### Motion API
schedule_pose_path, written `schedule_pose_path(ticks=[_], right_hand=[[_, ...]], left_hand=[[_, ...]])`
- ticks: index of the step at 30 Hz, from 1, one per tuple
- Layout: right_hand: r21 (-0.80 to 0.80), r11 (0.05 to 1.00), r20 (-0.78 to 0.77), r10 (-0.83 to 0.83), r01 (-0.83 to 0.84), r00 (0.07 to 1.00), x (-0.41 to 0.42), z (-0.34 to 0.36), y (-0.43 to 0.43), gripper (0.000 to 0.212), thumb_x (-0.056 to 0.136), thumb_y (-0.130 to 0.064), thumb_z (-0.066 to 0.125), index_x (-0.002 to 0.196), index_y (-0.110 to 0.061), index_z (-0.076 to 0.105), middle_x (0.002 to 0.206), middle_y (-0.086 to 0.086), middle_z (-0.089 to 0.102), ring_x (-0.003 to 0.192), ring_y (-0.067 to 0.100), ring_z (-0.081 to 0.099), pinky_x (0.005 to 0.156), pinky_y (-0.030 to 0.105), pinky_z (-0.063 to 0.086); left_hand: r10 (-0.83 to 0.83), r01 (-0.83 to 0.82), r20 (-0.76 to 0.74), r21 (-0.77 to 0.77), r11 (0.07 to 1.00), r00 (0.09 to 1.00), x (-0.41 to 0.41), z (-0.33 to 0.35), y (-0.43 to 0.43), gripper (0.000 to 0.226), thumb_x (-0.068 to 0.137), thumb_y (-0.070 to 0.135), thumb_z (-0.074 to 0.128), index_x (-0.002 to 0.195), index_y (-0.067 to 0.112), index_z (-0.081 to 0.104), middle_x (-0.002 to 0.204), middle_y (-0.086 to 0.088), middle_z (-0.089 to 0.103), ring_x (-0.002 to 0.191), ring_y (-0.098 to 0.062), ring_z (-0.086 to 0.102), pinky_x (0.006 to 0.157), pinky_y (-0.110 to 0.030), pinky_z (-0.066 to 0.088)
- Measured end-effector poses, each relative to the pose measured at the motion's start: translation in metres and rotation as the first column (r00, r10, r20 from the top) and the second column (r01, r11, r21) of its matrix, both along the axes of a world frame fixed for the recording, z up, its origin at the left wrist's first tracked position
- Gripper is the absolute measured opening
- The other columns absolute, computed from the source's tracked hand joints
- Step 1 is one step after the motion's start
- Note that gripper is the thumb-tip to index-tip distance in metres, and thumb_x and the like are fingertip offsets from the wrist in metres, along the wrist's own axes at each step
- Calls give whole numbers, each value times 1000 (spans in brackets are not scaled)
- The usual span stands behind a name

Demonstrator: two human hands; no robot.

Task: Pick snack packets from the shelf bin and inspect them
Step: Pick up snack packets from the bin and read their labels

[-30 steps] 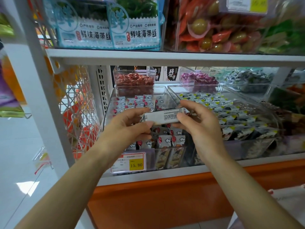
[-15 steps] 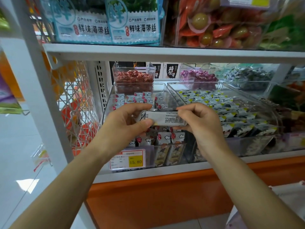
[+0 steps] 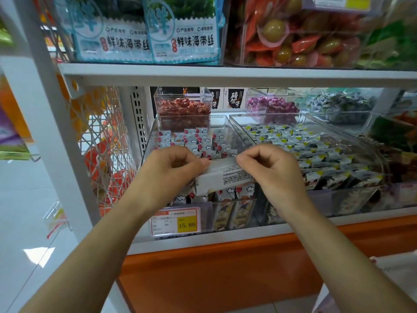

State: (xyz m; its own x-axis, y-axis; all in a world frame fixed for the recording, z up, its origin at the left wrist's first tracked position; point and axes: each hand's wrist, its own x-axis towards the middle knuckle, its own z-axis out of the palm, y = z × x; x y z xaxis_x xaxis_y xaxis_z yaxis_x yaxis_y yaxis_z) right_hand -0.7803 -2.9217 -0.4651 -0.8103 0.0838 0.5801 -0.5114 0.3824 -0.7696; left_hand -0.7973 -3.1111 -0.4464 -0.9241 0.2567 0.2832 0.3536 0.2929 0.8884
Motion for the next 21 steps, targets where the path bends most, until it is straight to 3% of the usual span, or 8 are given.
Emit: schedule_pose_path(ticks=[4,6,8,10,12,13,16,21], right_hand=[[-13,999,25,39,-39,999,0,1,0,23,84,-10,65,69,-27,66,68,-20,65,65,-5,60,56,8,45],[-32,999,25,26,-25,999,-1,-1,-1,22,85,-11,65,69,-27,66,68,-19,66,66,-4,61,56,8,45],[-46,998,6,-31,31,1000,-2,-4,-4,19,85,-13,64,70,-24,67,68,-13,66,65,0,61,56,12,47],[-71,995,17,-75,76,997,-3,-6,-4,18,87,-16,63,70,-20,66,69,-1,65,66,12,62,59,27,54],[-127,991,97,-20,32,995,-3,-3,-1,22,89,-15,61,68,-17,67,72,8,67,73,25,67,64,46,58],[-179,983,156,61,-33,986,-3,0,2,24,89,-13,60,67,-15,68,73,9,69,74,27,69,62,47,58],[-363,912,300,309,-191,902,-4,8,10,23,88,-8,58,68,-9,69,75,8,73,71,25,72,52,30,58],[-451,870,361,380,-197,852,-6,7,15,17,87,-6,57,75,-2,69,77,11,73,69,28,71,50,27,57]], left_hand=[[-5,-1,-67,-92,996,998,-1,2,-6,25,81,32,65,63,15,67,47,6,58,33,1,40,37,-10,35],[6,-16,-100,-105,994,995,-2,2,-7,27,78,40,62,63,18,67,47,6,57,36,-1,44,40,-11,39],[-16,9,-74,-85,996,997,-2,1,-7,29,70,50,57,70,23,67,60,4,66,50,-6,59,50,-15,51],[-66,63,-24,-83,994,998,-2,-1,-7,33,62,54,59,85,32,66,81,3,71,73,-11,68,65,-24,58],[-83,81,-16,-86,993,996,-2,-1,-7,29,66,46,64,93,35,62,91,2,70,77,-10,68,68,-24,58],[-81,79,-22,-71,994,996,-3,-1,-7,23,72,38,65,94,34,62,90,2,70,75,-8,68,66,-20,56],[-75,75,-23,26,997,997,-3,0,-6,15,86,17,60,98,25,64,87,3,71,76,-2,68,61,-9,50],[-62,64,-41,54,997,997,-5,-3,-1,14,90,14,55,93,25,64,84,6,71,77,-1,67,62,-7,49]])
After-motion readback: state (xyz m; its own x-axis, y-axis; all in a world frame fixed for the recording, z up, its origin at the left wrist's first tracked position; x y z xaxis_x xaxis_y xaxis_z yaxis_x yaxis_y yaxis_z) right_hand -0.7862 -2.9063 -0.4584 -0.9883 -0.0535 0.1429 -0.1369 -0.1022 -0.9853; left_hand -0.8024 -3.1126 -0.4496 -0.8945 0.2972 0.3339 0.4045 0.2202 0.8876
